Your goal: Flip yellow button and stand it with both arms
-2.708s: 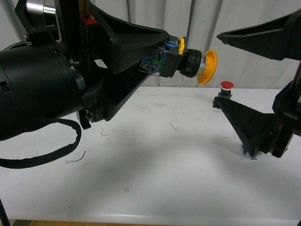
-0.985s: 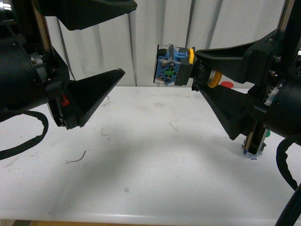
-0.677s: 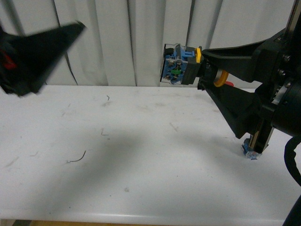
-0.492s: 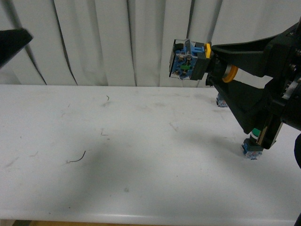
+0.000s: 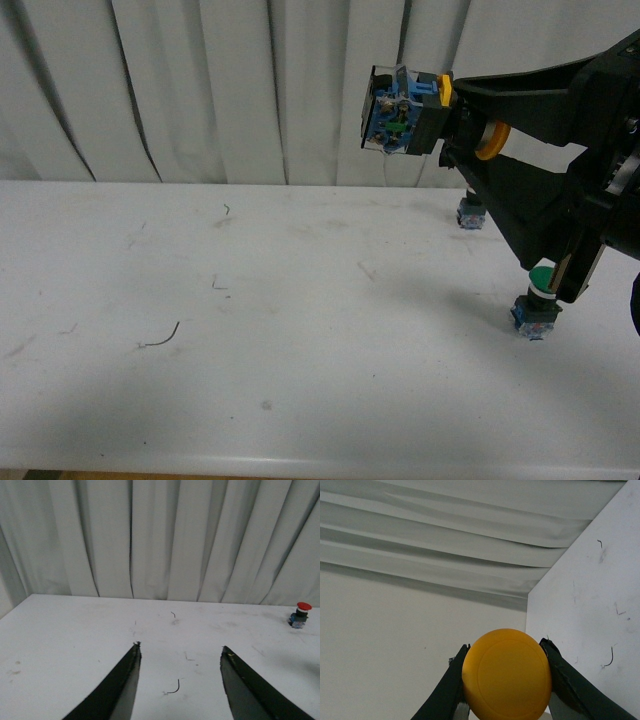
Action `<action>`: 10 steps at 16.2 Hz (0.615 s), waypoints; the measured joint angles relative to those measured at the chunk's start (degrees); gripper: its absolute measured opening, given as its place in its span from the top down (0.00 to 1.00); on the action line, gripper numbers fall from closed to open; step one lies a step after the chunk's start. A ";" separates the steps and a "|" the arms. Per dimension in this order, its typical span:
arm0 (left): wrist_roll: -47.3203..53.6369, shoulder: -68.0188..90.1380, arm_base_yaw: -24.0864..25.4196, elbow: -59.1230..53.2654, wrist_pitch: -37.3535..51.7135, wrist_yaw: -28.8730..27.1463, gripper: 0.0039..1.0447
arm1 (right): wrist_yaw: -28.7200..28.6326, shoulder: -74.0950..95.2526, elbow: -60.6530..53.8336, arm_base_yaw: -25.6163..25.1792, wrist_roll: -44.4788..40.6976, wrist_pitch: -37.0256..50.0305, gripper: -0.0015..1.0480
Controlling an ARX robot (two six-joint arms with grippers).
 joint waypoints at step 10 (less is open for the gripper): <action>0.68 -14.67 21.77 -5.35 -9.16 21.40 0.99 | -0.57 -1.88 0.11 -1.07 0.00 0.02 0.66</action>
